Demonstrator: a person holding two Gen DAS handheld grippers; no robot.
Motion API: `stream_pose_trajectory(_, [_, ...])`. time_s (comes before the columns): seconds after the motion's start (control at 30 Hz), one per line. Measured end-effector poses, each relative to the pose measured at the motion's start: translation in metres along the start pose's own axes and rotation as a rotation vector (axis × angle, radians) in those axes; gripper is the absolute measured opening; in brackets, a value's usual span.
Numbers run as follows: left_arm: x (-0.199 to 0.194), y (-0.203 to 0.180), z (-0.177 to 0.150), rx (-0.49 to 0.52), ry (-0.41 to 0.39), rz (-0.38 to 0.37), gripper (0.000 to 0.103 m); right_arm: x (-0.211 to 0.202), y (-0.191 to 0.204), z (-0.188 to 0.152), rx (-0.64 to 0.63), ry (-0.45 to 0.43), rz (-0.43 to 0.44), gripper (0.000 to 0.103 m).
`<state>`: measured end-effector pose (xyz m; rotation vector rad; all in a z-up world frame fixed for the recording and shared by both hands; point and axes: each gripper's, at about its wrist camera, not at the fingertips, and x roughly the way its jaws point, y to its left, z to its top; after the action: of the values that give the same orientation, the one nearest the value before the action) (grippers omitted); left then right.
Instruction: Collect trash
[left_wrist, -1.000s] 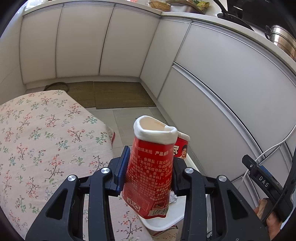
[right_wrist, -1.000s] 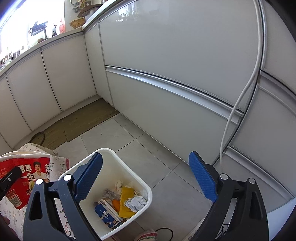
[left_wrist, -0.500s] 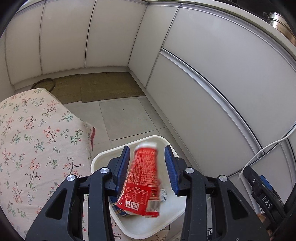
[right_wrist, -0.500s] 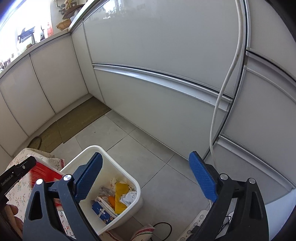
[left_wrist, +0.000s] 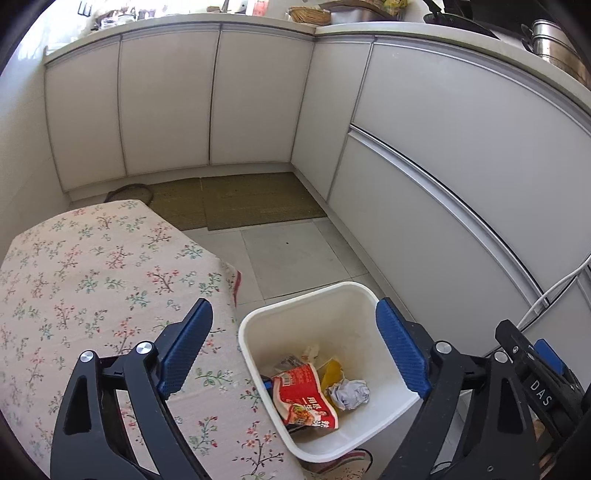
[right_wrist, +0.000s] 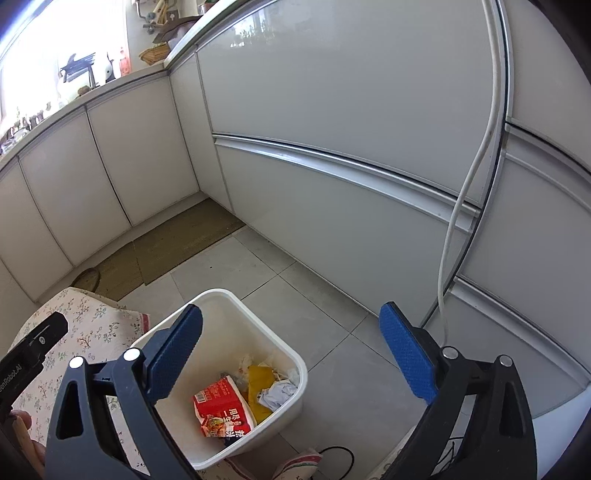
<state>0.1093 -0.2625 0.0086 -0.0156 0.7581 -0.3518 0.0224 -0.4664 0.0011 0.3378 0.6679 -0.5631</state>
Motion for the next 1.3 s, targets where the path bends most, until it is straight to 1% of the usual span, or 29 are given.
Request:
stream_pose_trajectory(0.07, [-0.014, 0.007, -0.004, 0.006, -0.033, 0.045, 0.095, -0.006, 0.007, -0.004, -0.013, -0.011, 0.024, 0.096])
stream_pose_trajectory(0.17, [-0.038, 0.019, -0.009, 0.017, -0.094, 0.118, 0.096, -0.019, 0.018, -0.011, -0.030, -0.049, 0.060, 0.096])
stream_pose_trajectory(0.23, [-0.050, 0.026, -0.014, 0.032, -0.113, 0.168, 0.096, -0.028, 0.027, -0.015, -0.042, -0.071, 0.084, 0.096])
stream_pose_trajectory(0.33, [-0.068, 0.036, -0.019, 0.049, -0.125, 0.219, 0.096, -0.040, 0.043, -0.024, -0.070, -0.080, 0.136, 0.096])
stream_pose_trajectory(0.47, [-0.093, 0.053, -0.028, 0.044, -0.160, 0.303, 0.096, -0.054, 0.064, -0.033, -0.107, -0.095, 0.183, 0.096])
stream_pose_trajectory(0.53, [-0.108, 0.064, -0.034, 0.046, -0.178, 0.327, 0.096, -0.062, 0.075, -0.037, -0.119, -0.107, 0.217, 0.096])
stream_pose_trajectory(0.57, [-0.114, 0.070, -0.036, 0.047, -0.179, 0.332, 0.096, -0.066, 0.081, -0.040, -0.126, -0.112, 0.233, 0.096])
stream_pose_trajectory(0.73, [-0.144, 0.105, -0.045, -0.001, -0.185, 0.438, 0.096, -0.082, 0.115, -0.054, -0.184, -0.103, 0.329, 0.096])
stream_pose_trajectory(0.97, [-0.171, 0.161, -0.063, -0.097, -0.144, 0.550, 0.096, -0.103, 0.174, -0.086, -0.309, -0.063, 0.442, 0.096])
stream_pose_trajectory(1.07, [-0.177, 0.184, -0.073, -0.142, -0.121, 0.585, 0.096, -0.112, 0.198, -0.100, -0.358, -0.058, 0.473, 0.096])
stream_pose_trajectory(1.17, [-0.187, 0.203, -0.081, -0.186, -0.120, 0.623, 0.096, -0.118, 0.218, -0.114, -0.391, -0.050, 0.482, 0.096])
stream_pose_trajectory(1.3, [-0.195, 0.227, -0.090, -0.238, -0.110, 0.633, 0.096, -0.119, 0.240, -0.125, -0.424, -0.027, 0.503, 0.096])
